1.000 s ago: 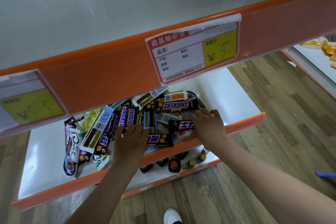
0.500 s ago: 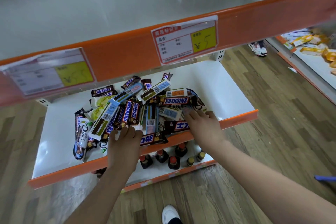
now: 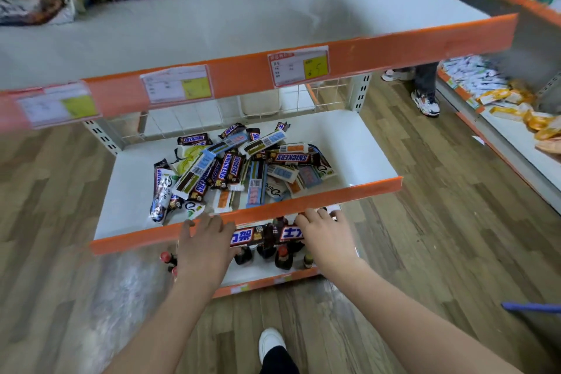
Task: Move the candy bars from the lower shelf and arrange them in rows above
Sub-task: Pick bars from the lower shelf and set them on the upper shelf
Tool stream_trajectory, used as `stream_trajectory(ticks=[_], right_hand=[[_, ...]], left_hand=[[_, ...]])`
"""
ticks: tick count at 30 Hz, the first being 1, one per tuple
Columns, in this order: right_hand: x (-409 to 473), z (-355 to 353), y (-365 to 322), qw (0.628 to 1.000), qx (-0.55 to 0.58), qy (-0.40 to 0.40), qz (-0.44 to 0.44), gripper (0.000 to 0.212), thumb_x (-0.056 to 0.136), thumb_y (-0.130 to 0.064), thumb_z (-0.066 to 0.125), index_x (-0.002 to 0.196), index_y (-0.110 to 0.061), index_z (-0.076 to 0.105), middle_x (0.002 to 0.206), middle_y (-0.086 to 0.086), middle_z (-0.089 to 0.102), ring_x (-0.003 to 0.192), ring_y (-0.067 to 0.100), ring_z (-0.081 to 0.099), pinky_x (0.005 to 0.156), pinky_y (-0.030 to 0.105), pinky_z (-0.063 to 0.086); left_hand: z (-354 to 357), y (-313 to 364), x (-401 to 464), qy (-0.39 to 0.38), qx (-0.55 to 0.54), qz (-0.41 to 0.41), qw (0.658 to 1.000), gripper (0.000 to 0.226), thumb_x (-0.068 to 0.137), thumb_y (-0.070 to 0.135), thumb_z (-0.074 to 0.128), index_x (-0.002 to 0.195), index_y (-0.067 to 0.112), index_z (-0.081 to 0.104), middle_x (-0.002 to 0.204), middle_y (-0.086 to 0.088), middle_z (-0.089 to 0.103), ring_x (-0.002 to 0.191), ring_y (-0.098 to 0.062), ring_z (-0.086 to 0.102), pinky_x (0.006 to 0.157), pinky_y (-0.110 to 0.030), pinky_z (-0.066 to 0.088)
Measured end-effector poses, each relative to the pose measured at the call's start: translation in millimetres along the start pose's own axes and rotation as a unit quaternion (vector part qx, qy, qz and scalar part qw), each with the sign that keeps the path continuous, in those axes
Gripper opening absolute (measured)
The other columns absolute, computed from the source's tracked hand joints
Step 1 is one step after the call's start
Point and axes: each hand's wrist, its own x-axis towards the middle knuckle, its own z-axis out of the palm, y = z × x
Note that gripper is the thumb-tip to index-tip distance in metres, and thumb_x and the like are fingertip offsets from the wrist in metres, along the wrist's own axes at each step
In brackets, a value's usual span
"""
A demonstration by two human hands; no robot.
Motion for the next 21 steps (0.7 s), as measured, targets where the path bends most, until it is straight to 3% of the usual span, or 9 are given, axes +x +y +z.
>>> stream_trajectory(ticks=[4, 8, 11, 13, 15, 18, 19, 21], right_hand=[[-23.2, -36.4, -3.7, 0.999, -0.01, -0.028, -0.033, 0.044, 0.083, -0.005, 0.059, 0.125, -0.015, 0.049, 0.125, 0.004, 0.054, 0.118, 0.025, 0.049, 0.094, 0.038, 0.035], [-28.7, -91.3, -7.8, 0.999, -0.014, 0.032, -0.029, 0.036, 0.077, -0.011, 0.071, 0.11, -0.016, 0.06, 0.112, 0.004, 0.063, 0.106, 0.023, 0.059, 0.088, 0.039, 0.04], [-28.9, -119.6, -5.7, 0.998, -0.021, 0.034, -0.041, 0.04, 0.09, -0.01, 0.054, 0.128, -0.018, 0.047, 0.13, 0.003, 0.052, 0.122, 0.023, 0.047, 0.101, 0.041, 0.031], [-24.0, -138.8, -3.9, 0.998, -0.032, 0.047, -0.04, 0.04, 0.091, -0.01, 0.052, 0.129, -0.018, 0.045, 0.13, 0.003, 0.052, 0.122, 0.023, 0.047, 0.101, 0.039, 0.029], [-22.7, -160.4, -5.8, 0.995, -0.029, 0.086, -0.047, 0.041, 0.083, -0.011, 0.063, 0.121, -0.017, 0.053, 0.12, 0.003, 0.058, 0.113, 0.023, 0.054, 0.095, 0.039, 0.035], [-17.3, -187.3, -7.7, 0.99, -0.033, 0.13, -0.043, 0.05, 0.03, -0.01, 0.089, 0.075, -0.016, 0.069, 0.072, 0.001, 0.067, 0.064, 0.021, 0.065, 0.063, 0.037, 0.051], [-14.8, -190.9, -7.5, 0.988, -0.036, 0.147, -0.04, 0.053, 0.02, -0.008, 0.089, 0.068, -0.016, 0.068, 0.064, 0.0, 0.065, 0.057, 0.021, 0.063, 0.058, 0.036, 0.051], [-11.5, -202.1, -8.3, 0.987, -0.038, 0.151, -0.039, 0.057, 0.018, -0.006, 0.088, 0.07, -0.015, 0.069, 0.064, 0.001, 0.065, 0.057, 0.022, 0.063, 0.06, 0.038, 0.052]], left_hand=[[-38.4, -5.5, -21.6, 0.031, -0.006, 0.008, 0.999, 0.05, 0.035, 0.041, 0.092, 0.073, 0.017, 0.07, 0.073, -0.005, 0.065, 0.076, -0.027, 0.064, 0.073, -0.047, 0.05], [-83.1, -18.3, -29.9, 0.071, 0.016, 0.001, 0.997, 0.048, 0.04, 0.044, 0.09, 0.076, 0.018, 0.071, 0.078, -0.005, 0.067, 0.08, -0.026, 0.064, 0.074, -0.046, 0.048], [-112.3, -30.5, -32.6, 0.113, 0.02, -0.005, 0.993, 0.049, 0.043, 0.045, 0.089, 0.078, 0.017, 0.069, 0.077, -0.006, 0.066, 0.079, -0.027, 0.063, 0.075, -0.045, 0.046], [-130.2, -38.9, -32.6, 0.135, 0.023, -0.007, 0.991, 0.048, 0.043, 0.044, 0.089, 0.077, 0.017, 0.069, 0.077, -0.006, 0.066, 0.079, -0.026, 0.063, 0.075, -0.045, 0.046], [-147.4, -47.6, -31.5, 0.15, 0.027, -0.007, 0.988, 0.049, 0.042, 0.044, 0.09, 0.077, 0.018, 0.069, 0.078, -0.004, 0.066, 0.08, -0.025, 0.063, 0.074, -0.044, 0.045], [-170.5, -58.8, -30.5, 0.182, 0.036, -0.007, 0.983, 0.047, 0.046, 0.041, 0.09, 0.081, 0.018, 0.069, 0.078, -0.004, 0.065, 0.079, -0.026, 0.062, 0.073, -0.043, 0.045], [-177.9, -61.1, -30.8, 0.192, 0.035, -0.009, 0.981, 0.046, 0.047, 0.04, 0.089, 0.082, 0.018, 0.069, 0.079, -0.004, 0.065, 0.08, -0.026, 0.062, 0.074, -0.044, 0.046], [-192.3, -64.3, -31.8, 0.209, 0.031, -0.013, 0.977, 0.045, 0.048, 0.04, 0.089, 0.082, 0.018, 0.07, 0.08, -0.003, 0.066, 0.082, -0.025, 0.063, 0.074, -0.043, 0.047]])
